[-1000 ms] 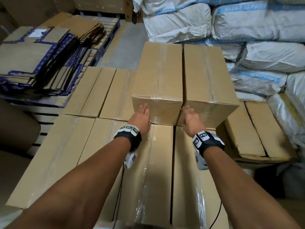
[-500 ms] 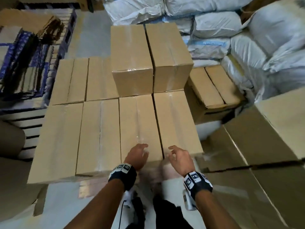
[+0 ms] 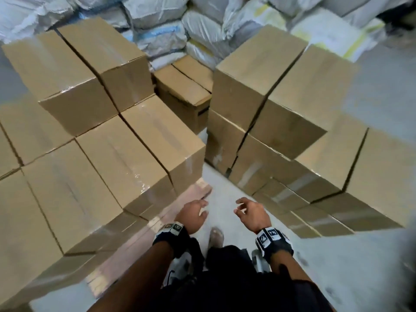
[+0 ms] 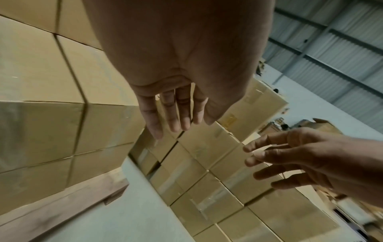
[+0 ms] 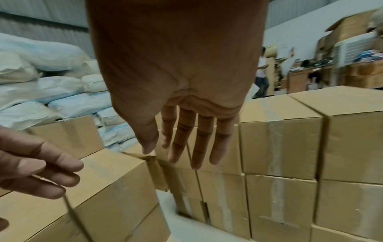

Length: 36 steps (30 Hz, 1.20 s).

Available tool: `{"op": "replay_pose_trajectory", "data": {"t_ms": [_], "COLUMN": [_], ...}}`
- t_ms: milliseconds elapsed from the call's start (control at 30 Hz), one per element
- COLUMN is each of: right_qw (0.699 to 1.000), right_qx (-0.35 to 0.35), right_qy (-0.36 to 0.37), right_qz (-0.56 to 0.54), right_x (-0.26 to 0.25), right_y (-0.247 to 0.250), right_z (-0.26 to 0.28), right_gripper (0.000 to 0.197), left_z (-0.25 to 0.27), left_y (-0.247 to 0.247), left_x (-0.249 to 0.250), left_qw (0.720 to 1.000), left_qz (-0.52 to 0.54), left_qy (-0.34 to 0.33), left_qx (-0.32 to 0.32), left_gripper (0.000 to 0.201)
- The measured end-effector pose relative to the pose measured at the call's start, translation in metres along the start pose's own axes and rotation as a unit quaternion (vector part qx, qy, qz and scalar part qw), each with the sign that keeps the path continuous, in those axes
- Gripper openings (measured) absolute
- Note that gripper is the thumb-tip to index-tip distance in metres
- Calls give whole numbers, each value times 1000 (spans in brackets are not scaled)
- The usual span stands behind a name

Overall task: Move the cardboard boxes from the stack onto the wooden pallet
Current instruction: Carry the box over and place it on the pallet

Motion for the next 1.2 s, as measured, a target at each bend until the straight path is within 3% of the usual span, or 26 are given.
{"op": "replay_pose_trajectory", "data": {"t_ms": [267,500,667,867,1200], "right_qw": [992,988,989,983,944], "right_qx": [78,100,114,173,321], "right_qy": [-60,-72,-48,-1,64], "right_qz": [-75,-94,-78,-65,-40], "right_x": [103,169,189,173,112], "right_y": [39,80,117,194,360], "right_z": [59,90,87,56,-44], "right_gripper": [30,32,35,29,35], "left_z": [-27,-36,-51,-97,-223], "left_y": [-34,-88,-104,-54,94], "left_x": [105,174,215,277,389], "left_qw": [994,993,991,983,947], "left_qz": [-43,-41,-58,-49,-46], "left_qy": [-103,-108,-123,-172,-295], "left_qx": [-10,-1,5,43,118], "left_gripper": [35,33,34,34,36]}}
Point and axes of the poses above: each hand's wrist, its own z-axis away from the middle knuckle, its own y-axis out of the back of the hand, x = y × z, the point moved 2 cm from there along -z, towards the middle knuckle, and after that the axes turned 6 degrees about -x, right-handed, at the moved point
